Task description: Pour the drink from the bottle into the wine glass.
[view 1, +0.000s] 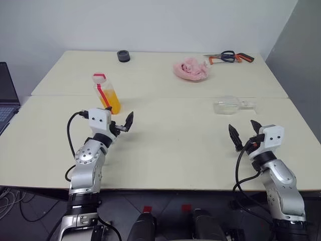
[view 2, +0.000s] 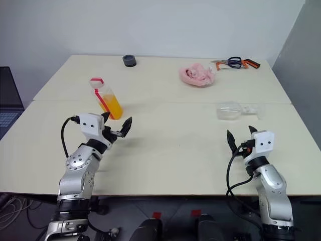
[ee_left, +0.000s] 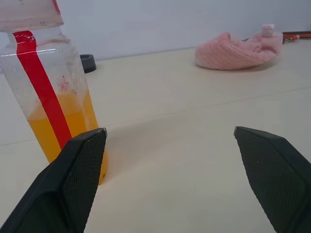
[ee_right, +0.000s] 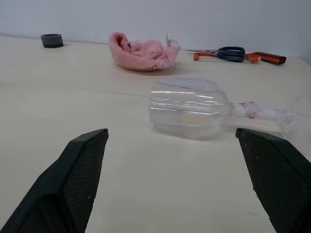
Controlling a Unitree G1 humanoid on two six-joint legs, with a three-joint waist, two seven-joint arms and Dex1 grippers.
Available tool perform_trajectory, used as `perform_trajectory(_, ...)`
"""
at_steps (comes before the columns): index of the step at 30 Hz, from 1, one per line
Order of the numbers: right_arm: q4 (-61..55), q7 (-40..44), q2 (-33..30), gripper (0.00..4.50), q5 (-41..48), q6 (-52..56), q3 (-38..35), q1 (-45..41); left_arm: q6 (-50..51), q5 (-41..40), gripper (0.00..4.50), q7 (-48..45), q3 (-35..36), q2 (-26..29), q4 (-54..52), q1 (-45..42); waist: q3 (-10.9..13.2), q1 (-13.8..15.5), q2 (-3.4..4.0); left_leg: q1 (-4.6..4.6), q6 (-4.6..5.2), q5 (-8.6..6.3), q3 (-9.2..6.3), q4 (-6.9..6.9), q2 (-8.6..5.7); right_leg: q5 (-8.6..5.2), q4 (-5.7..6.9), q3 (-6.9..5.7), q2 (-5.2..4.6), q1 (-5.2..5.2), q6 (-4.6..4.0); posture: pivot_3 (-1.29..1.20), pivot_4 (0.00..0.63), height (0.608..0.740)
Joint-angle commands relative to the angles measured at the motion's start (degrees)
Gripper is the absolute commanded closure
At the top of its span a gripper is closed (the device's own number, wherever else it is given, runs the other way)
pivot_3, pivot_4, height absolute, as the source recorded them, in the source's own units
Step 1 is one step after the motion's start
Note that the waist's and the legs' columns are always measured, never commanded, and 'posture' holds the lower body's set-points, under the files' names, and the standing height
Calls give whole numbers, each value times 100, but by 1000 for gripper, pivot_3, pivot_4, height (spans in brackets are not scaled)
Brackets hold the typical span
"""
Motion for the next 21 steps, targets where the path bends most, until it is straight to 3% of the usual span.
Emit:
perform_trajectory(1, -113, 42, -26, 0, 66, -133, -45, -64, -173, -51, 10, 12, 107, 53, -137, -129, 0, 0, 0, 0, 0, 0, 0, 0, 0, 0, 0, 0, 0, 0, 0, 0, 150, 740)
perform_trajectory(21, -74, 183, 0, 0, 71, -114, 114, -19, -90, 72, 10, 430, 356, 204, 14, -117, 0, 0, 0, 0, 0, 0, -1, 0, 0, 0, 0, -1, 0, 0, 0, 0, 150, 740)
